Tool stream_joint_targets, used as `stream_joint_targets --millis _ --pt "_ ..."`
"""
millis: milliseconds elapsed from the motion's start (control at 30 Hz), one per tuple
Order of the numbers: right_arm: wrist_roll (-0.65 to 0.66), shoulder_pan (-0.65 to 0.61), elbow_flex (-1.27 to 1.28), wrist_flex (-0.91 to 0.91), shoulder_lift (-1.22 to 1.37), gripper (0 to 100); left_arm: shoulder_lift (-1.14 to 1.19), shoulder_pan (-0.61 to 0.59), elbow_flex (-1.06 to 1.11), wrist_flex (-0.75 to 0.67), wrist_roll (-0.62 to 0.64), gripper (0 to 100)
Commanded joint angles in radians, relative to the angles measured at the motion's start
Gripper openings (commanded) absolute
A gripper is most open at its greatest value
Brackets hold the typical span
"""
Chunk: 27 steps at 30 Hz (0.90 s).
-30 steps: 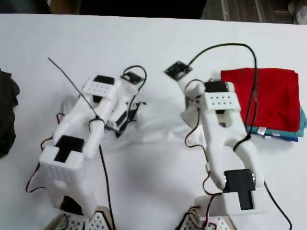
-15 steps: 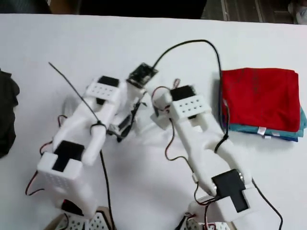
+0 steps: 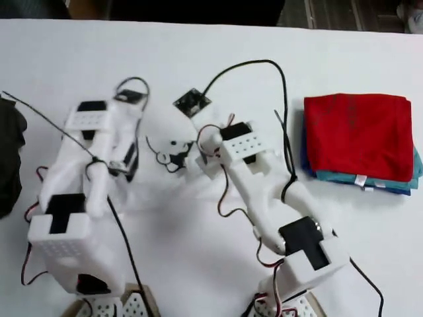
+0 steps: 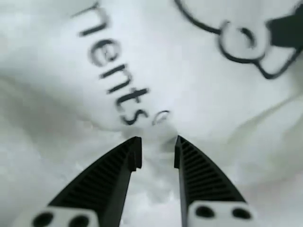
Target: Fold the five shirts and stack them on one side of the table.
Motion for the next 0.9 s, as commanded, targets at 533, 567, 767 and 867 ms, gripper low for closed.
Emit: stream_joint_targets --millis 533,567,767,867 --pt "-0.008 0.027 -0.020 -0.182 0.134 2.1 -0.060 -0.127 -0.013 -0.087 0.203 14" --pt "-0.008 0.030 -0.023 -0.166 0.110 2.1 -0.060 -0.127 -0.013 -0.087 0.203 14" --pt "0.000 0.025 -0.041 -0.051 -0.148 2.1 -0.060 -0.137 -0.015 -0.089 0.196 14" --pt "0.002 0.027 -0.041 0.018 -0.277 2.3 -0.054 -0.155 -0.045 -0.071 0.158 15"
